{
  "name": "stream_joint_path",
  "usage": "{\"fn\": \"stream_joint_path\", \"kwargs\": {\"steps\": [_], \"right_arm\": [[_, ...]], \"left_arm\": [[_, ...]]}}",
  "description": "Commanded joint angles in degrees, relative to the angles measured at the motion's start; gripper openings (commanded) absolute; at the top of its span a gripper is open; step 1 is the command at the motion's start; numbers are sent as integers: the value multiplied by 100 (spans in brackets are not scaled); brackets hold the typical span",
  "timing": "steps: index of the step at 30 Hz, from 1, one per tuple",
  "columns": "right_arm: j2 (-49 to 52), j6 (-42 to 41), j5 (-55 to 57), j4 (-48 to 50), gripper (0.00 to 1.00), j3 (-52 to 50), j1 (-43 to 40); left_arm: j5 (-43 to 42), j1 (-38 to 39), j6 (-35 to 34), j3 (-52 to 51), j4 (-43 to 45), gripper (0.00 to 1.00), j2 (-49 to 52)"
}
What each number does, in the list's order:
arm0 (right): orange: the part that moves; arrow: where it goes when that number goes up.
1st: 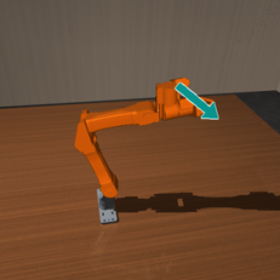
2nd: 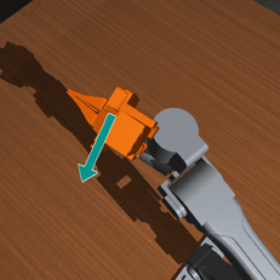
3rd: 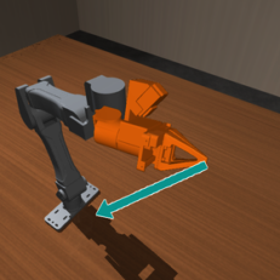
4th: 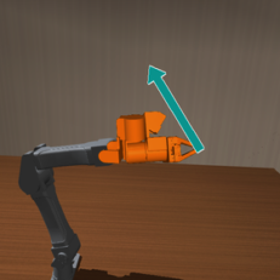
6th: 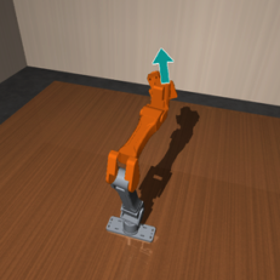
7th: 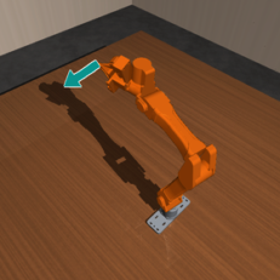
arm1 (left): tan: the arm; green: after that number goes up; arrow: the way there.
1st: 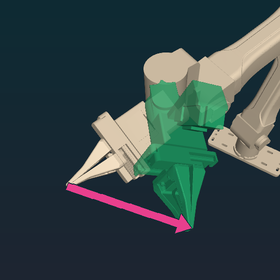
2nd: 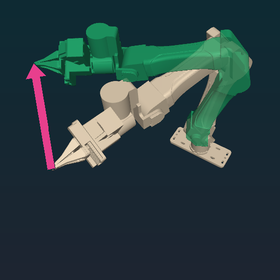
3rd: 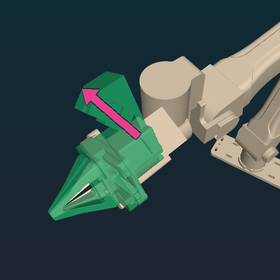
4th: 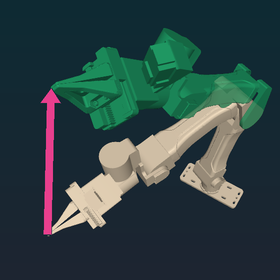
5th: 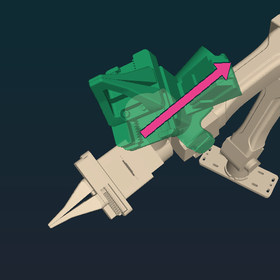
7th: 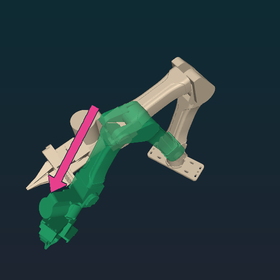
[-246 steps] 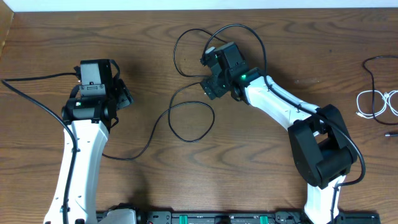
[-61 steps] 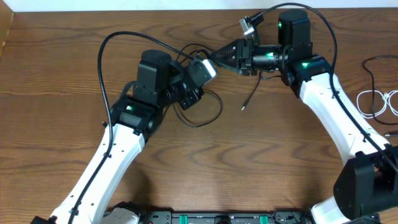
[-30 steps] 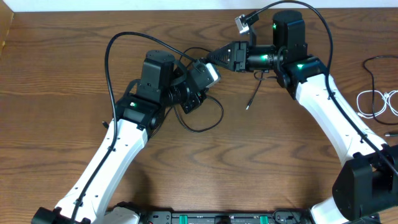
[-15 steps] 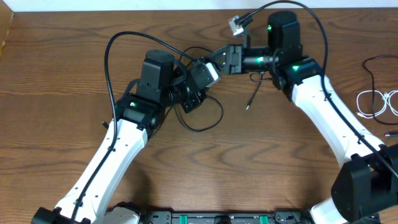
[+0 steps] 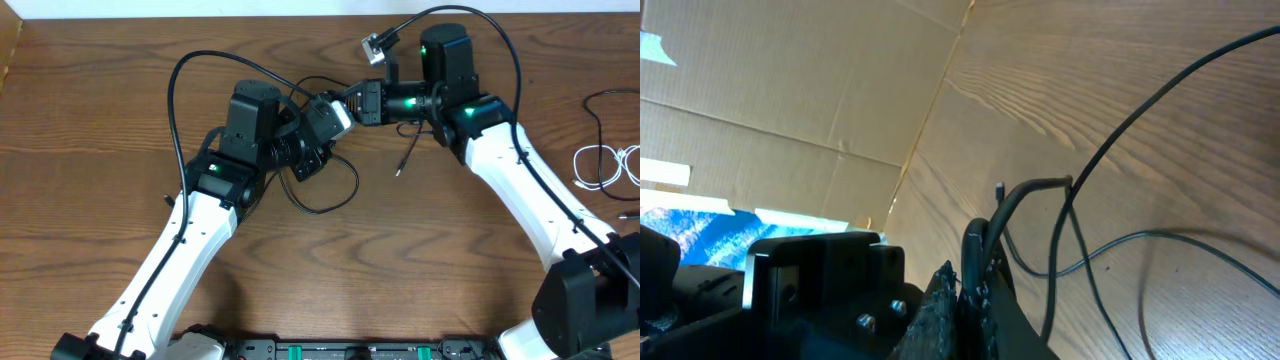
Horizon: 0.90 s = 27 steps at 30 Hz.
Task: Untangle cables
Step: 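Pull the black cable to the upper right with the right gripper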
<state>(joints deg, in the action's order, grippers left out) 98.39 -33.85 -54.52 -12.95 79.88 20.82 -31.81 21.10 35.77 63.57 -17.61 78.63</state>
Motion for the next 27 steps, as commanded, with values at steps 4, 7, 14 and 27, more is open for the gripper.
{"fn": "stream_joint_path", "kwargs": {"steps": [4, 7, 14, 27], "right_arm": [[-153, 229, 168, -22, 1, -7, -619], [-153, 271, 146, -63, 1, -7, -1045], [-155, 632, 393, -59, 1, -4, -1954], [-505, 1434, 1547, -79, 1, 560, -4162]], "left_arm": [[-118, -13, -92, 48, -157, 53, -7], [-101, -15, -90, 48, -278, 67, -7], [304, -17, -92, 48, -317, 81, -7], [1115, -17, -109, 48, -793, 84, -7]]}}
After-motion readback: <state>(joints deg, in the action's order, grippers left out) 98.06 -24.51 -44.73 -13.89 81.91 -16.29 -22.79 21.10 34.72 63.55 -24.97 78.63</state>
